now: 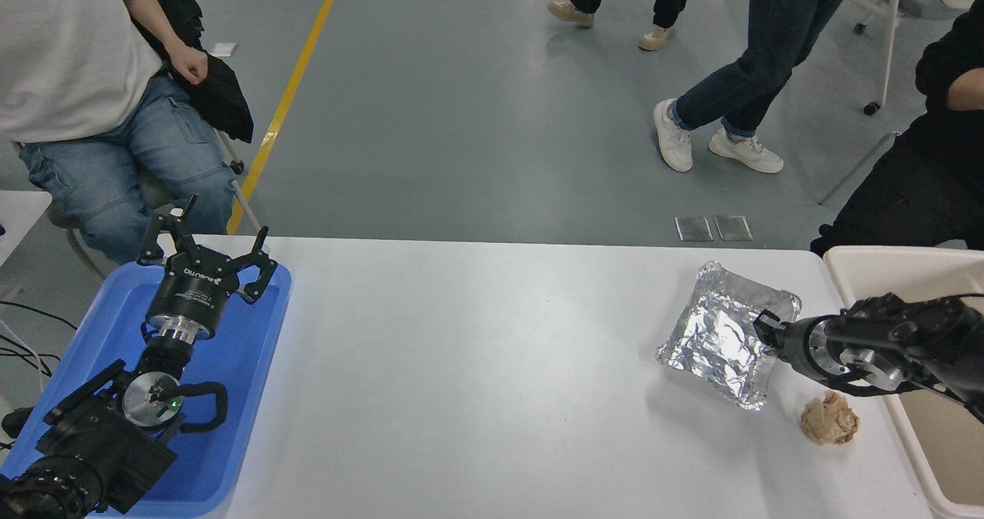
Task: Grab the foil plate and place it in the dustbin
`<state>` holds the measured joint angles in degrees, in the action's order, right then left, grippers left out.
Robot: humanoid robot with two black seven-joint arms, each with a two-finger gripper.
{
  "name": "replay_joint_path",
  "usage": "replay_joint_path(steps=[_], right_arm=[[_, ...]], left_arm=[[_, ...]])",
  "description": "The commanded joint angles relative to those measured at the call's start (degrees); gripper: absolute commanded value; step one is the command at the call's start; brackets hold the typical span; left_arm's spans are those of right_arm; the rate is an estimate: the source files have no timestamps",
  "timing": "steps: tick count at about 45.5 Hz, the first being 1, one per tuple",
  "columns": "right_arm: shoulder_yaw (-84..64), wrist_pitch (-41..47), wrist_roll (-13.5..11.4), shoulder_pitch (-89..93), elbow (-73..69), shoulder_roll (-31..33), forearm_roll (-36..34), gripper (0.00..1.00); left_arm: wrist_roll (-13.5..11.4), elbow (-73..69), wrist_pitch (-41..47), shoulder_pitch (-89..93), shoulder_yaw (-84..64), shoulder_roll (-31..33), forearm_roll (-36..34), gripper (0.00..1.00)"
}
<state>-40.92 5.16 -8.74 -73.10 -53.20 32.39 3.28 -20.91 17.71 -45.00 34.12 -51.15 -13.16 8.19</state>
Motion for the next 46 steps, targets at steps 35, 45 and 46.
replay_joint_path(steps=[35, 45, 46], right_arm=[[-21.0, 26.4, -1.2, -47.8, -11.3, 9.8, 4.7, 0.00], [-21.0, 26.4, -1.2, -47.8, -11.3, 9.6, 4.9, 0.00], [-21.0, 26.4, -1.2, -47.8, -11.3, 9.6, 4.9, 0.00]], left_arm=[[0.0, 0.0, 0.0, 0.0, 0.0, 0.0, 0.0, 1.00], [0.0, 0.0, 0.0, 0.0, 0.0, 0.0, 0.0, 1.00], [0.0, 0.0, 0.0, 0.0, 0.0, 0.0, 0.0, 1.00]])
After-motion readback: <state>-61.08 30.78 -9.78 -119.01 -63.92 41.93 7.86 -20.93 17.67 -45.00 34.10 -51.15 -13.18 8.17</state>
